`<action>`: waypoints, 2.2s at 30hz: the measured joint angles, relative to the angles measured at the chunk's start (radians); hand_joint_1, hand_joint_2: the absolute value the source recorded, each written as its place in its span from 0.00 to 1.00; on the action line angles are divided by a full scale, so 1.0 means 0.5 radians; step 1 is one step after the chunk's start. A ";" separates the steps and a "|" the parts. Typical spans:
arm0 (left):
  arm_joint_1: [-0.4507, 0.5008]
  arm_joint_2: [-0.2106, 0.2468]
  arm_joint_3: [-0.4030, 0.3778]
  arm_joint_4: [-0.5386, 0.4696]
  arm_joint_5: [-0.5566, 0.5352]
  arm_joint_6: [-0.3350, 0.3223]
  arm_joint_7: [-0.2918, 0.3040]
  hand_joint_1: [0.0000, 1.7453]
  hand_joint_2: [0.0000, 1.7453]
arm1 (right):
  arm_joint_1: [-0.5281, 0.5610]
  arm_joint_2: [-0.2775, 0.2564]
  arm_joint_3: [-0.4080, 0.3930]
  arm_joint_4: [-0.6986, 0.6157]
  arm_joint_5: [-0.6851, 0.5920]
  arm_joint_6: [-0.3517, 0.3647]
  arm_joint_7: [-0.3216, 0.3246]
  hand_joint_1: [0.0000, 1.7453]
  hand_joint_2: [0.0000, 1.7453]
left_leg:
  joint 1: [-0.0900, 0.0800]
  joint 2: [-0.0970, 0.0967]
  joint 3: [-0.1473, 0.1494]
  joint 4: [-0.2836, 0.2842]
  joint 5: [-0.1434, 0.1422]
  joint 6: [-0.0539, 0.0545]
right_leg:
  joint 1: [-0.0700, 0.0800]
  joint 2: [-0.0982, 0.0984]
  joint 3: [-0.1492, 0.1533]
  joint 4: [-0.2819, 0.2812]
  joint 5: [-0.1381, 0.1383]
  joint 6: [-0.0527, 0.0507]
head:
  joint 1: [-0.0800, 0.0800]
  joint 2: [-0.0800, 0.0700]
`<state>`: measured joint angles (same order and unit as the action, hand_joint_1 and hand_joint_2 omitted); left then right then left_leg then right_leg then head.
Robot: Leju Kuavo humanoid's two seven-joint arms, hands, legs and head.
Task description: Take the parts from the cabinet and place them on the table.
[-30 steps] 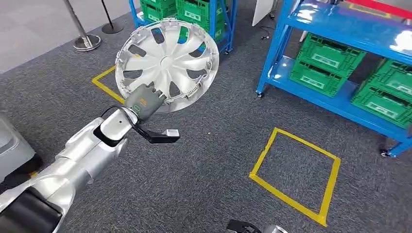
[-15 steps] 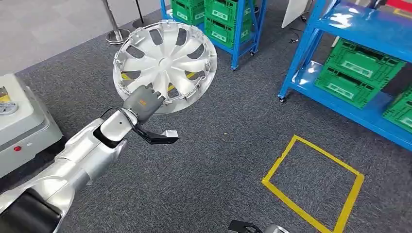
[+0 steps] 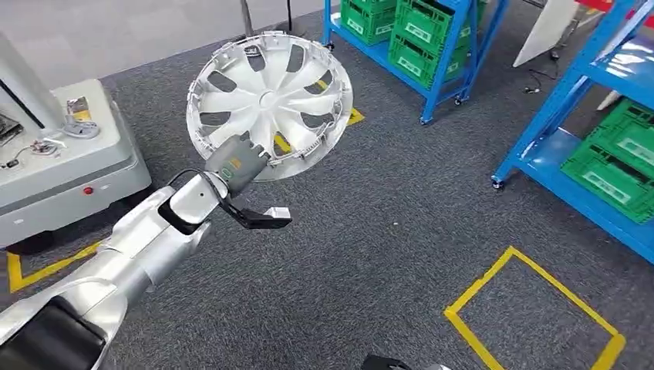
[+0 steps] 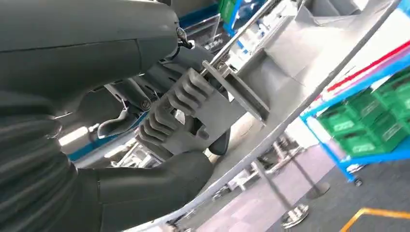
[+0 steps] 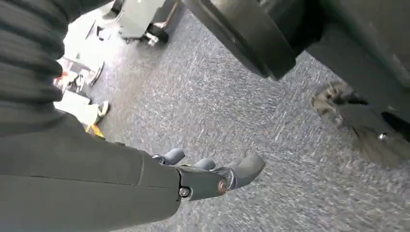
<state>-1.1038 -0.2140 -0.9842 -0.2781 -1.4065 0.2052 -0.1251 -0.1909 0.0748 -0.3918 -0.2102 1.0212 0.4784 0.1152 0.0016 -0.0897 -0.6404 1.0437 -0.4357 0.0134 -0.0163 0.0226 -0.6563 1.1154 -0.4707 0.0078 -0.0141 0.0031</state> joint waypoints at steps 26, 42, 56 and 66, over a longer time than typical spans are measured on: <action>-0.027 -0.037 -0.018 0.006 -0.001 -0.013 0.019 1.00 1.00 | 0.019 -0.018 -0.006 0.000 -0.011 0.000 -0.008 0.00 1.00 | -0.005 0.102 0.024 -0.034 0.009 0.013 | 0.008 -0.053 -0.183 0.443 -0.276 0.019 | -0.010 0.000; -0.005 0.013 -0.020 0.021 0.005 0.003 0.020 1.00 1.00 | 0.020 -0.012 -0.006 0.000 0.008 0.000 0.002 0.00 1.00 | 0.005 0.159 -0.297 0.562 -0.233 -0.108 | 0.007 -0.126 0.112 -0.187 0.022 -0.090 | -0.025 0.000; -0.003 -0.044 -0.048 0.021 0.006 -0.013 0.015 1.00 1.00 | 0.035 -0.016 -0.008 0.000 0.005 0.000 -0.008 0.00 1.00 | 0.003 0.122 -0.002 -0.013 0.015 0.012 | 0.002 -0.055 -0.148 0.389 -0.271 0.013 | -0.010 0.000; -0.002 -0.037 -0.050 0.024 0.011 -0.016 0.014 1.00 1.00 | 0.034 -0.018 -0.023 0.000 0.008 0.000 -0.014 0.00 1.00 | 0.015 -0.108 -0.027 -0.017 0.040 -0.069 | 0.008 0.028 0.058 -0.139 0.033 -0.030 | -0.011 0.000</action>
<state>-1.1046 -0.2323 -1.0094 -0.2659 -1.4008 0.1972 -0.1179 -0.1737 0.0656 -0.4032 -0.2102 1.0250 0.4784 0.1083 0.0088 -0.1438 -0.6541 1.0351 -0.4156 -0.0210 -0.0124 0.0364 -0.6270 1.0458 -0.4544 -0.0070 -0.0195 0.0031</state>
